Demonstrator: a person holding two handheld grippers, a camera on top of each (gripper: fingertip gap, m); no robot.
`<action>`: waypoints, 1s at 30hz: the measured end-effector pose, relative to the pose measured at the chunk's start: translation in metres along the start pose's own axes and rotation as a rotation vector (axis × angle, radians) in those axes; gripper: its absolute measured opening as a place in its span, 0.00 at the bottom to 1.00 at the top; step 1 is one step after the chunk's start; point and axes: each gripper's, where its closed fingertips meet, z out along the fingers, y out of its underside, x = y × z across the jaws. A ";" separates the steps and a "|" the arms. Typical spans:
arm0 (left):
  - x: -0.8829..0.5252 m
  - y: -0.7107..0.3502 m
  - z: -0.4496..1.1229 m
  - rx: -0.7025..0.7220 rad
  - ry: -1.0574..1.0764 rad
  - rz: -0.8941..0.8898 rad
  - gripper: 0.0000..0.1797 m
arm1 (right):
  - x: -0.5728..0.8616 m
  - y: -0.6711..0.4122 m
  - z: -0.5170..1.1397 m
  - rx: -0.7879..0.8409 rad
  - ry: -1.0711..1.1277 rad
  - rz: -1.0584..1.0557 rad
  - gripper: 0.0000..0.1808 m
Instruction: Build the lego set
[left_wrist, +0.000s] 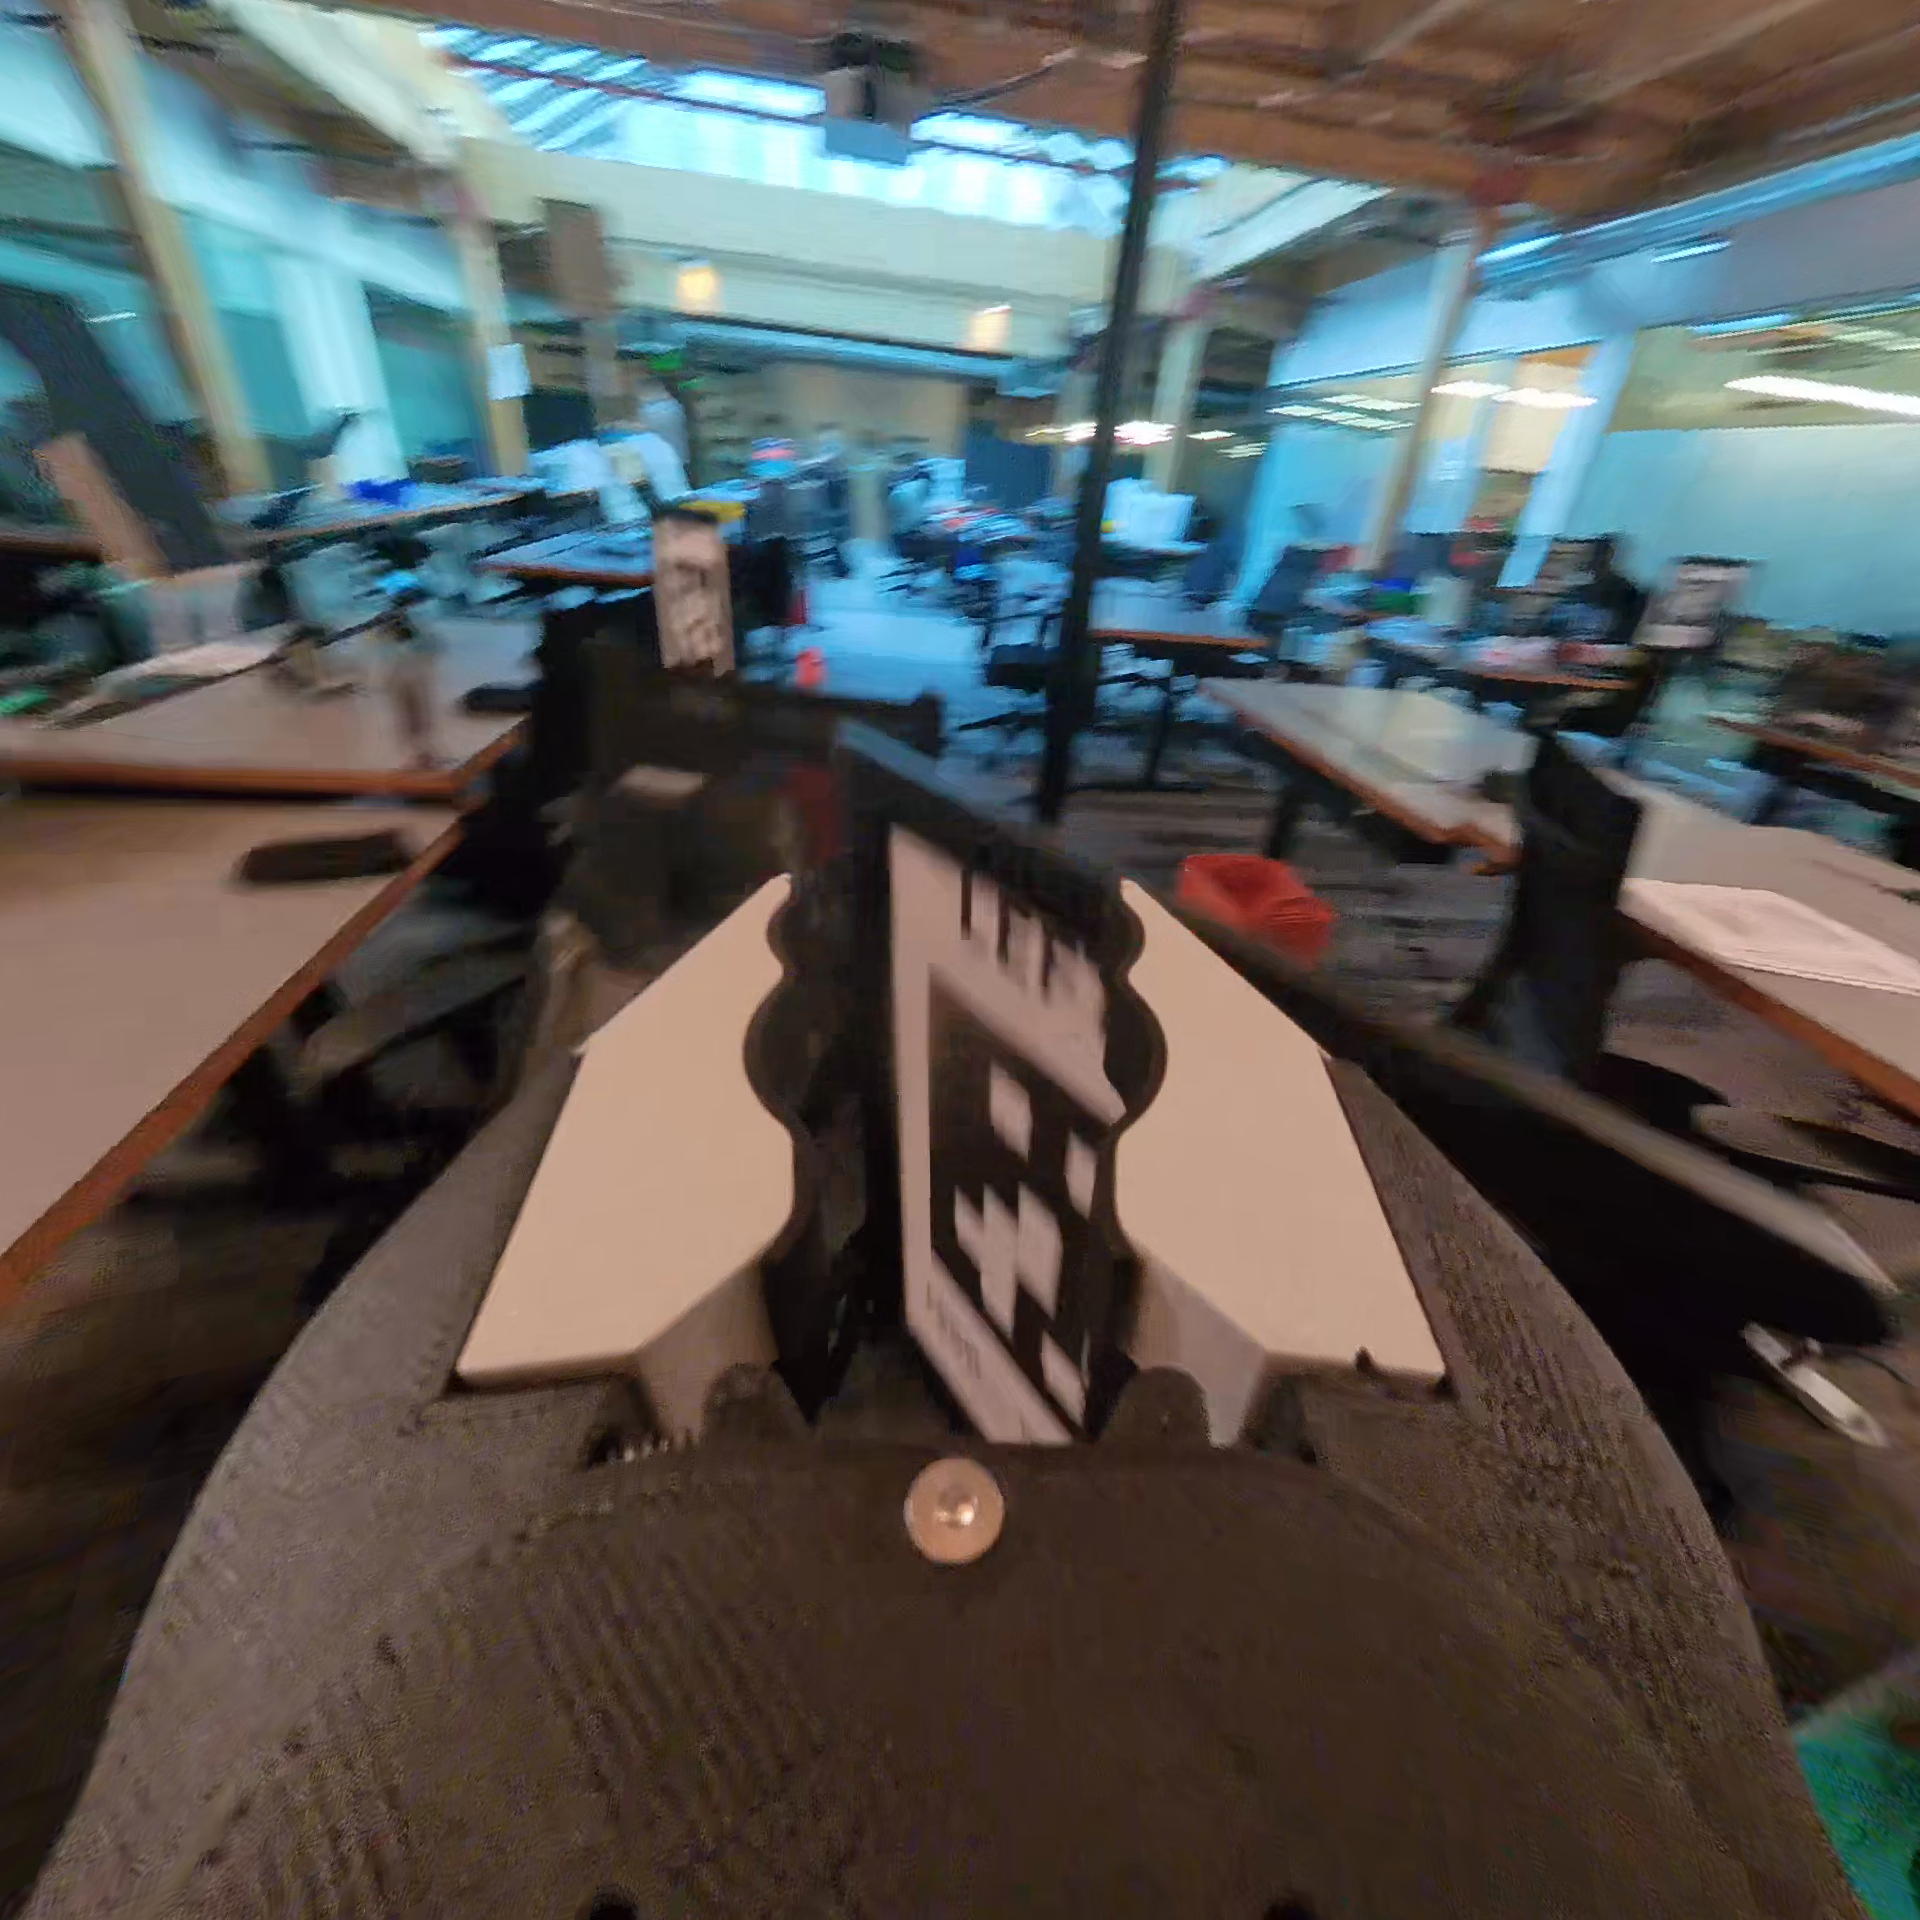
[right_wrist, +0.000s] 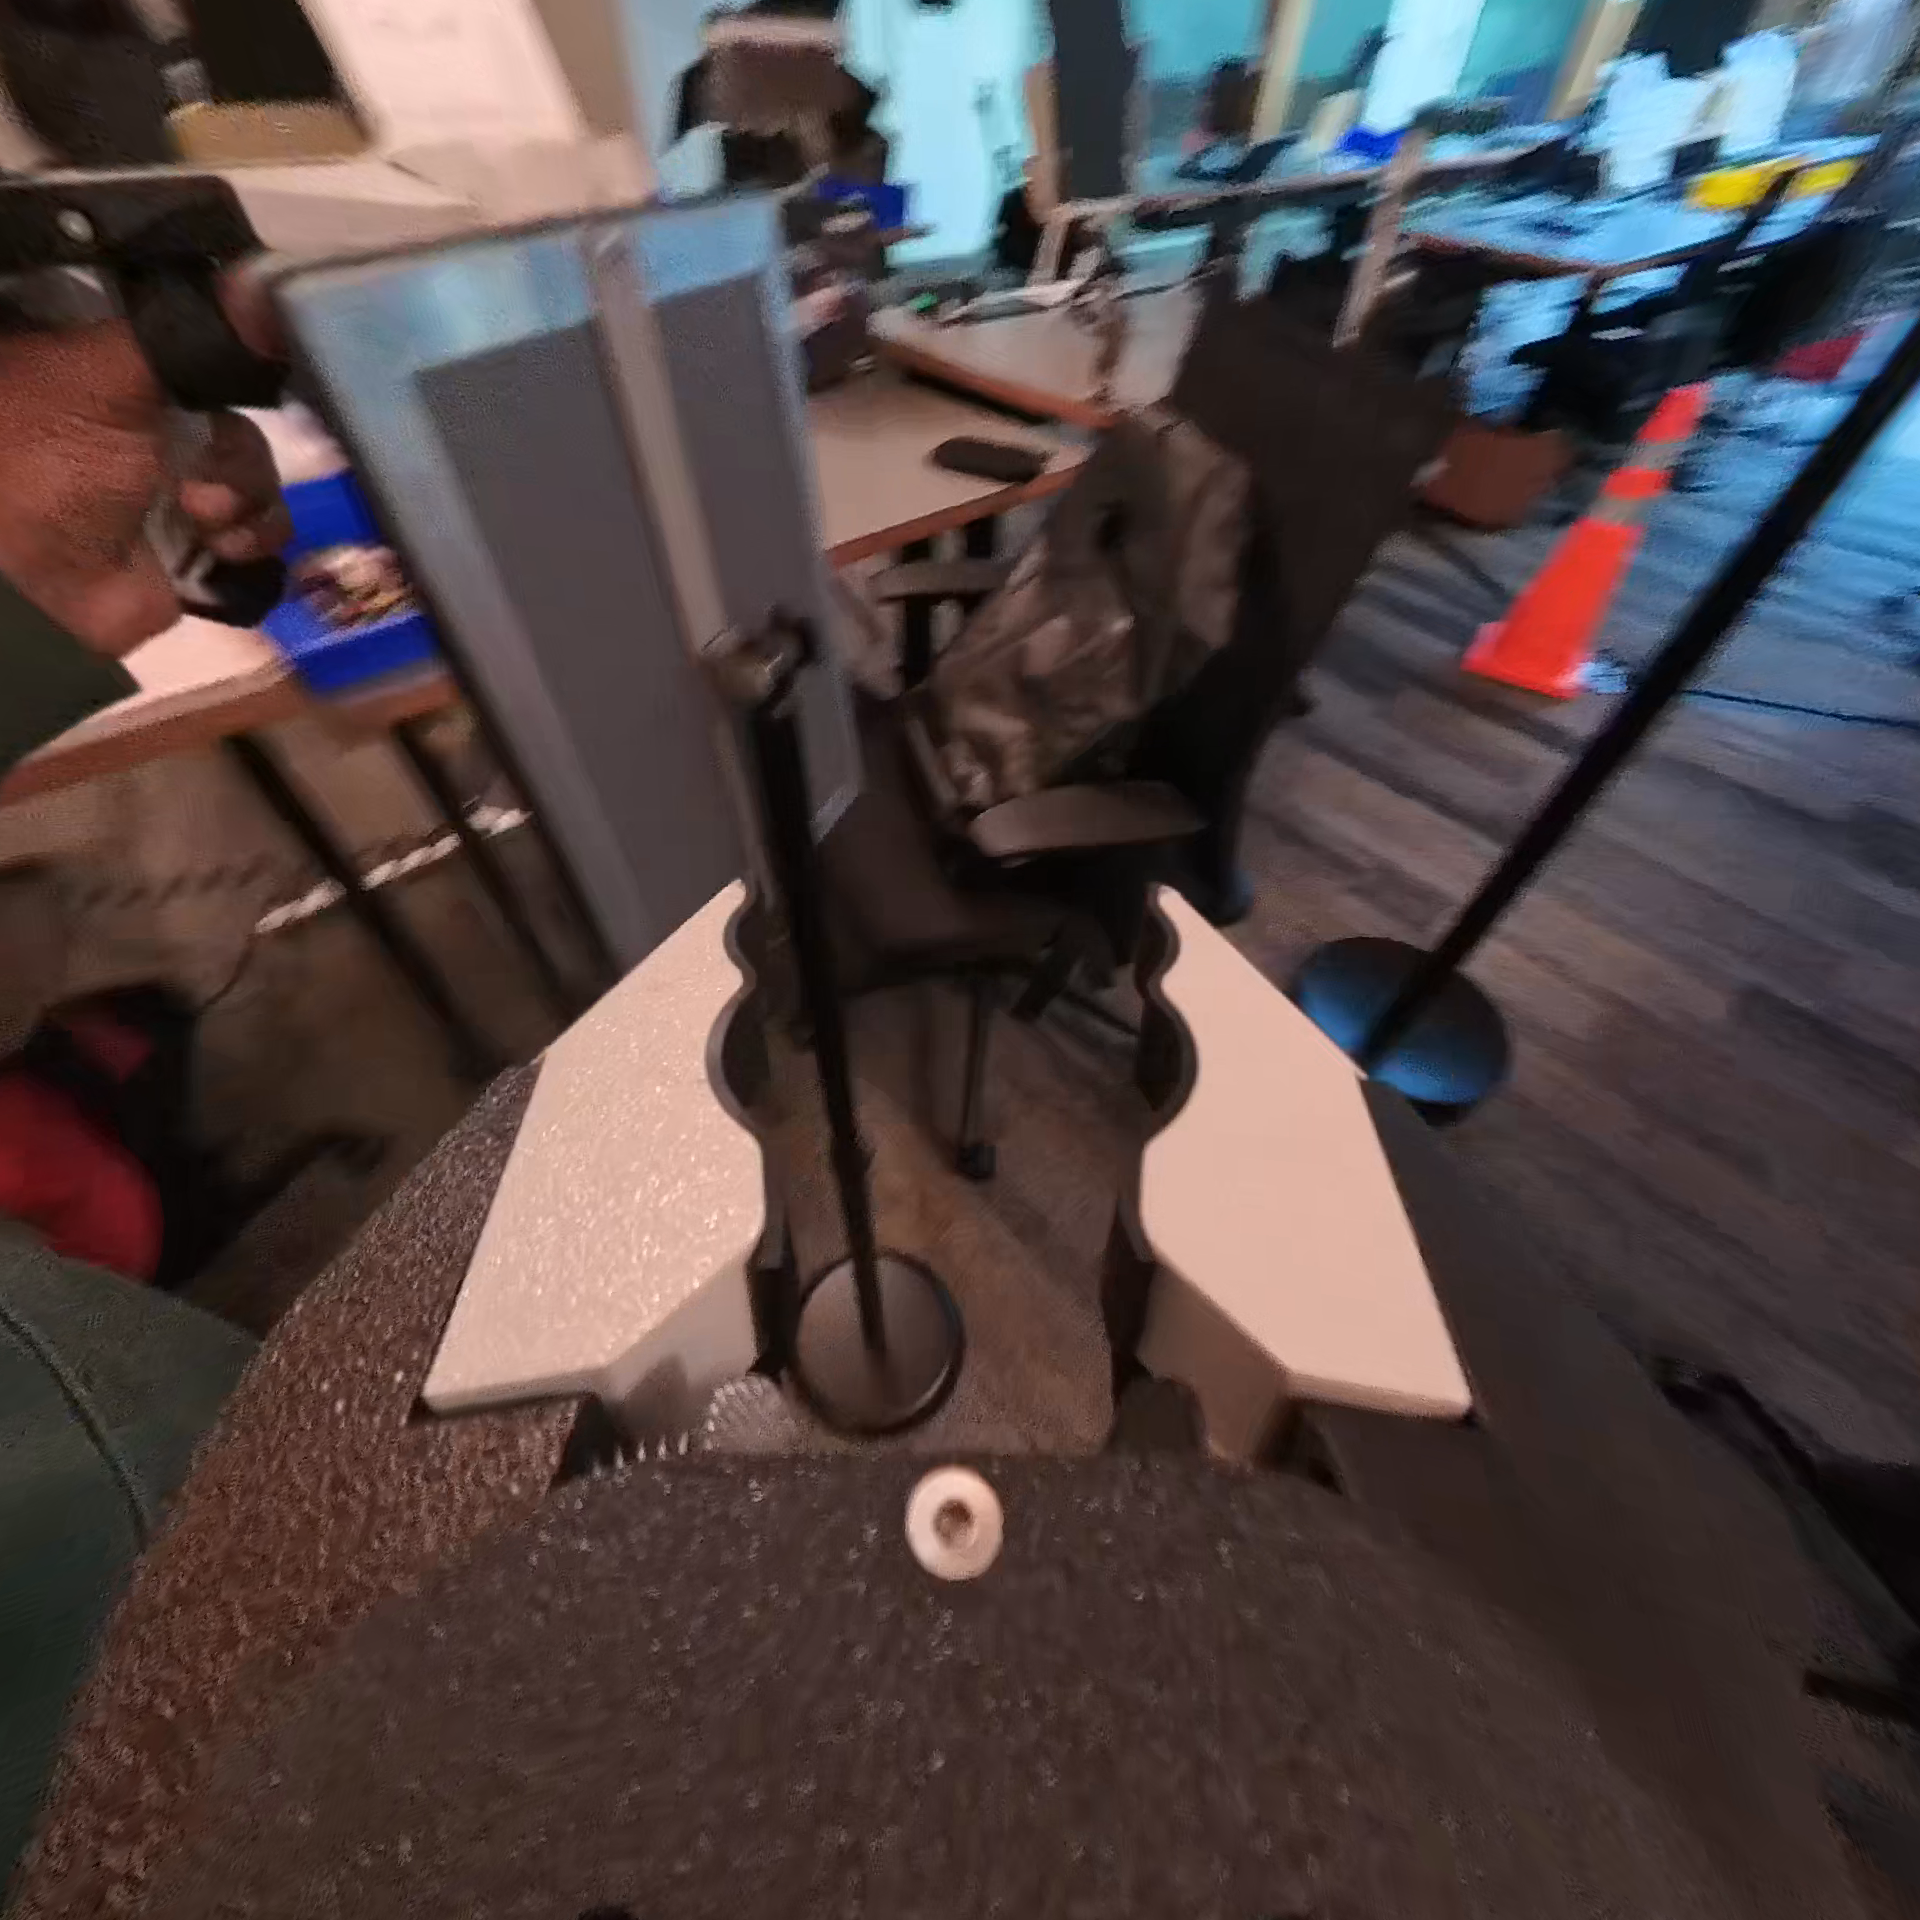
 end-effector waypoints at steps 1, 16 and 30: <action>0.009 0.016 -0.032 -0.019 -0.071 -0.016 0.31 | -0.008 0.010 -0.010 -0.027 -0.072 -0.015 0.39; 0.136 0.082 -0.524 -0.158 -0.769 -0.074 0.31 | -0.274 0.036 -0.154 -0.041 -0.734 -0.248 0.40; 0.309 0.128 -1.072 -0.128 -1.565 -0.258 0.32 | -0.670 0.148 -0.417 -0.038 -1.399 -0.479 0.39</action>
